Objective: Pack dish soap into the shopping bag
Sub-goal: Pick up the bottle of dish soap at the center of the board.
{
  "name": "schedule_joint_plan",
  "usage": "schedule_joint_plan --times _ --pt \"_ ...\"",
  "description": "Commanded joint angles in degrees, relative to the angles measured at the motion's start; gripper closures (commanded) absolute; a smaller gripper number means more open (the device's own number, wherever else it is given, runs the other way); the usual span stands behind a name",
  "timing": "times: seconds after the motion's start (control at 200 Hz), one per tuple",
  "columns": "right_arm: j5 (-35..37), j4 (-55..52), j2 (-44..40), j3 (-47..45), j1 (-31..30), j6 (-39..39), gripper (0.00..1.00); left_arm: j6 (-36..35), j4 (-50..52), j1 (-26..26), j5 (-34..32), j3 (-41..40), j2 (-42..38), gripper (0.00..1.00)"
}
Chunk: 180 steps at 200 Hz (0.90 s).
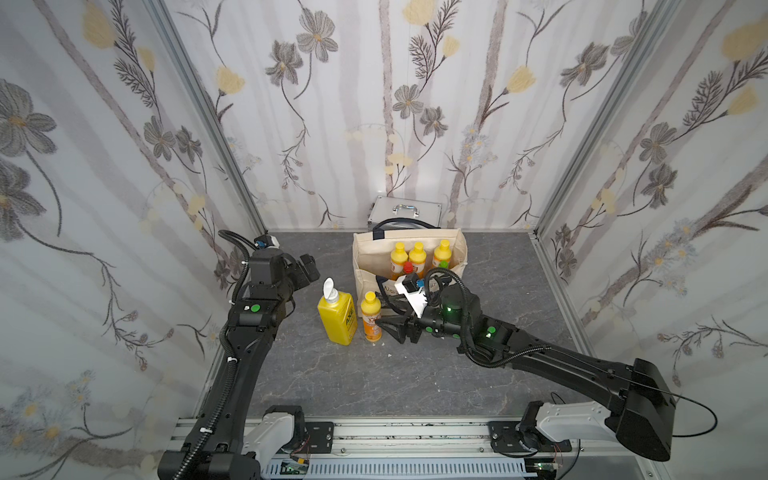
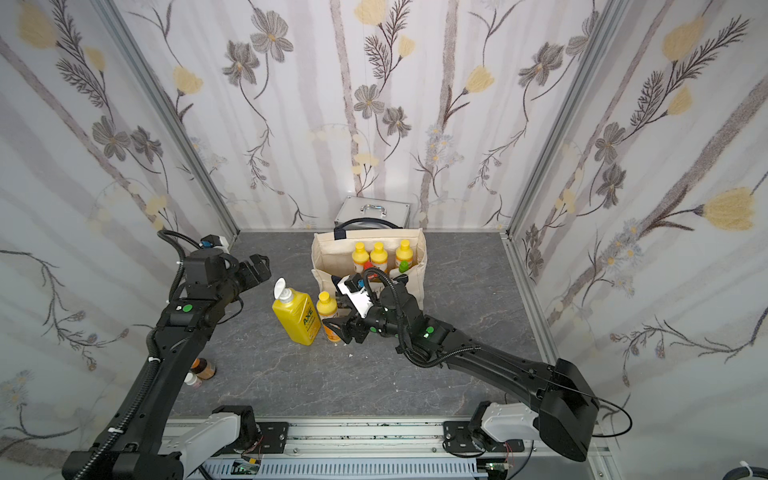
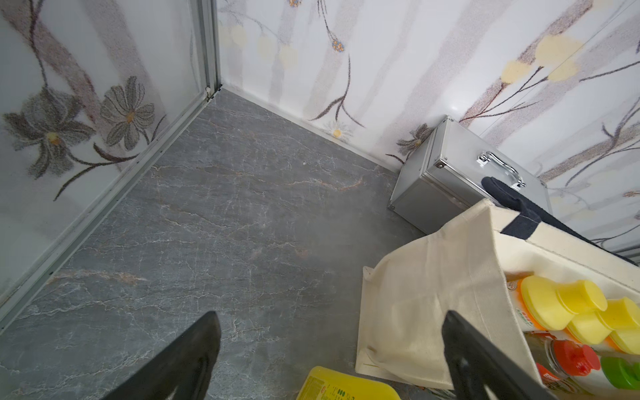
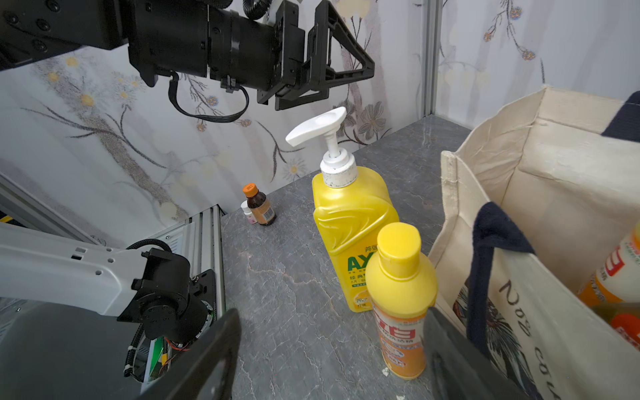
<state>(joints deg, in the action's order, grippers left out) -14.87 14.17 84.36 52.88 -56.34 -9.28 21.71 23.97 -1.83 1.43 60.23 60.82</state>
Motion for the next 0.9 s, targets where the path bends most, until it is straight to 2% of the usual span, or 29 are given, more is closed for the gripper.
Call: schedule_joint_plan --times 0.0,0.17,0.325,0.894 --pt "2.7 5.7 3.8 1.5 -1.0 0.6 0.21 2.1 -0.7 1.3 4.7 -1.0 0.2 0.0" --pt "6.3 2.4 9.7 7.3 -1.5 2.3 0.21 4.1 -3.8 2.5 5.1 -5.7 -2.5 0.0" --pt "9.0 -1.2 11.8 10.2 -1.3 4.7 0.21 2.6 -3.3 2.8 4.8 -6.9 -4.1 0.0" --pt "6.5 0.8 17.6 14.0 0.4 4.4 0.2 1.9 -4.1 2.8 5.1 -8.3 -3.9 0.0"
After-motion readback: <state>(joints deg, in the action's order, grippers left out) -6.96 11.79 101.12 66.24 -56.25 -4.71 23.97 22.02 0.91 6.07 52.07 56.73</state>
